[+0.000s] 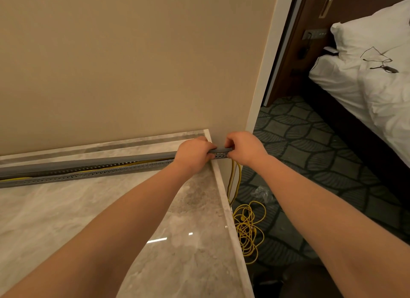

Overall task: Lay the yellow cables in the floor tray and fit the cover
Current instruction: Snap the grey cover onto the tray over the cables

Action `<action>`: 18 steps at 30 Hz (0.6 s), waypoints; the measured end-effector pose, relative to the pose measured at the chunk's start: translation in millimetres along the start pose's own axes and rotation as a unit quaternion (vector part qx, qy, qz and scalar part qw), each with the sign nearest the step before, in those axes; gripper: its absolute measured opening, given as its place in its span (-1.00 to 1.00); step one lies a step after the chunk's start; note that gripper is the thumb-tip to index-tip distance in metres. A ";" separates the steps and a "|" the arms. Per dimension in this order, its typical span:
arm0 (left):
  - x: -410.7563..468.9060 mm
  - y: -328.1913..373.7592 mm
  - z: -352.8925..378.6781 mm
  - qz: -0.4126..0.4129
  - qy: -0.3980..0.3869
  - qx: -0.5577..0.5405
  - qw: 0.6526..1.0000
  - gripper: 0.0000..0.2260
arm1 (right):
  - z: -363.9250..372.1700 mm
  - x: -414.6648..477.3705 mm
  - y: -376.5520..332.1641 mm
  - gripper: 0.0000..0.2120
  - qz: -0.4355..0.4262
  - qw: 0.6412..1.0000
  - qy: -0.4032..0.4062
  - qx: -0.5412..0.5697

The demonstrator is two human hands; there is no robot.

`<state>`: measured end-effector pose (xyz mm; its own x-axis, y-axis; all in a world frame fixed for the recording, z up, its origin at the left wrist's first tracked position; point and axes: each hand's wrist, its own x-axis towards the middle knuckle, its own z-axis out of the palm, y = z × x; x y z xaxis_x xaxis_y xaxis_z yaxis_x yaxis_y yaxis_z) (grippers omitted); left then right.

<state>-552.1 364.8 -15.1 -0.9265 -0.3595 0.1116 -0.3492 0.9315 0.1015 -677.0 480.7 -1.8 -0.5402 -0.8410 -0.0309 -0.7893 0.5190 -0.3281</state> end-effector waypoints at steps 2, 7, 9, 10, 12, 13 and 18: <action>-0.4 1.0 0.1 0.002 0.007 0.009 1.000 -0.79 | 0.1 -1.0 -1.3 -0.88 -0.003 1.000 0.003 -0.011; -5.3 3.0 2.1 0.010 0.026 0.032 0.999 -0.74 | -2.2 -1.4 -6.1 -0.90 -0.012 0.999 0.004 -0.048; -6.0 2.9 3.4 0.011 0.031 0.046 0.998 -0.72 | -2.4 -1.0 -8.3 -0.89 -0.017 0.998 0.002 -0.063; -5.9 2.6 3.7 0.012 0.032 0.051 0.998 -0.72 | -2.3 -0.7 -9.1 -0.88 -0.019 0.997 0.001 -0.068; -5.5 2.0 3.1 0.016 0.033 0.061 0.998 -0.73 | -2.7 0.0 -10.3 -0.88 -0.023 0.997 0.000 -0.078; -5.6 1.7 2.7 0.019 0.032 0.069 0.997 -0.73 | -3.1 0.2 -10.9 -0.88 -0.026 0.996 -0.002 -0.084; -11.9 3.1 7.6 0.042 0.042 0.117 0.991 -0.72 | 0.4 -2.2 -12.6 -0.90 -0.049 0.991 0.011 -0.123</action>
<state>-543.2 372.4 -23.6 -0.9425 -0.2734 0.1923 -0.3026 0.9423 -0.1434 -665.7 475.9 2.1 -0.4612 -0.8872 0.0107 -0.8843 0.4587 -0.0873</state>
